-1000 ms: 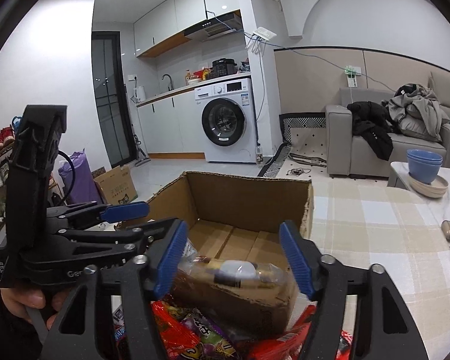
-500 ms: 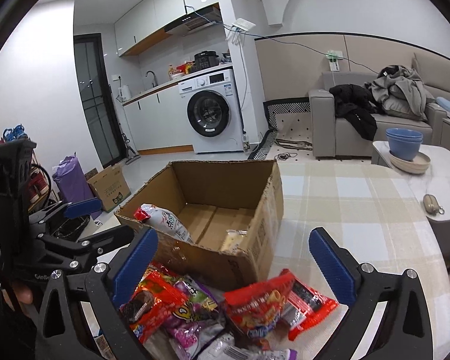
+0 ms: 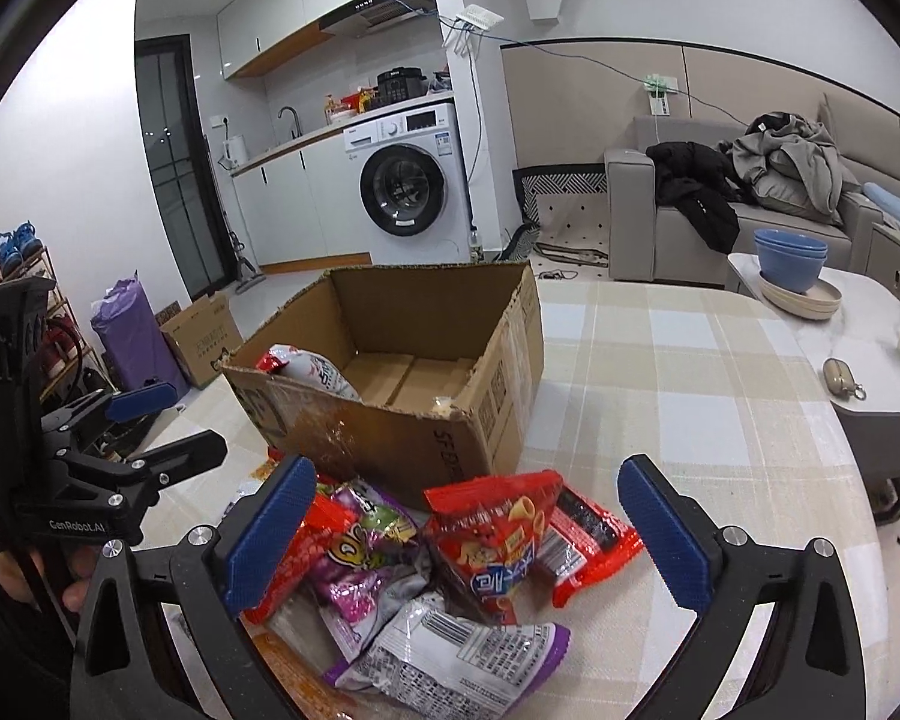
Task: Organize snacks
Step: 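Move both tools back down to the remaining snack pile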
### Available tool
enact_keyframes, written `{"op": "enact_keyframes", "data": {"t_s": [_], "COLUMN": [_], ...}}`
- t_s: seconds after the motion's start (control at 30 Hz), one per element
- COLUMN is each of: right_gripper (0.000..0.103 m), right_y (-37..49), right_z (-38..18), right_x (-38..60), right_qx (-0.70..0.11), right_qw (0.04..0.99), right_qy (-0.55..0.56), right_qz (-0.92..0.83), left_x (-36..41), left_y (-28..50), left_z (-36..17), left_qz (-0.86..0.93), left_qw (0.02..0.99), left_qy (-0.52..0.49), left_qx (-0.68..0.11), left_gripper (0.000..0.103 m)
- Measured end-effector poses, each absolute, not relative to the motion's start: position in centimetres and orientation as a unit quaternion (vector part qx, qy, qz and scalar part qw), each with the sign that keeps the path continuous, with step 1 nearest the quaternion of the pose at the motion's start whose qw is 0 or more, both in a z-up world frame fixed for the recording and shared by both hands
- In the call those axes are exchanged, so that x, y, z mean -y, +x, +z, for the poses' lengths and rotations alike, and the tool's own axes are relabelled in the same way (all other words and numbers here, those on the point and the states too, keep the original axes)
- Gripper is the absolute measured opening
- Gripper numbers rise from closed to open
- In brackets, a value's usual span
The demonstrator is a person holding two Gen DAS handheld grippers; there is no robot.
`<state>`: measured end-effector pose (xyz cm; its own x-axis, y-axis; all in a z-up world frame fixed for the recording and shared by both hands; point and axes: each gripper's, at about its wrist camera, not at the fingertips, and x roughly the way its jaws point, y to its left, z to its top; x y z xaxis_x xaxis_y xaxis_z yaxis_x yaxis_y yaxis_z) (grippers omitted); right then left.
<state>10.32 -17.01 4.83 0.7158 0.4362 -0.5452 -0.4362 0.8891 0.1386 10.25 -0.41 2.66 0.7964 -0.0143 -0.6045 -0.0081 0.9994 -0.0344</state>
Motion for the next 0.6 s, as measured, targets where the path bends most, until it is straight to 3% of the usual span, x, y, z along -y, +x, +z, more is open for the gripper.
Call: {"op": "enact_keyframes", "data": {"t_s": [0.6], "right_gripper": [0.103], "right_y": [10.2], "right_z": [2.6], "right_x": [19.3], "right_qx": [-0.376], "right_qw": [0.902], "right_qy": [-0.027], "right_qz": [0.210], "left_x": [1.9], "left_y": [9.8], "left_z": [2.5], "left_qz": [-0.031], "left_qw": [0.934], "left_qy": [-0.009], "left_qx": [-0.355], "left_gripper": [0.102]}}
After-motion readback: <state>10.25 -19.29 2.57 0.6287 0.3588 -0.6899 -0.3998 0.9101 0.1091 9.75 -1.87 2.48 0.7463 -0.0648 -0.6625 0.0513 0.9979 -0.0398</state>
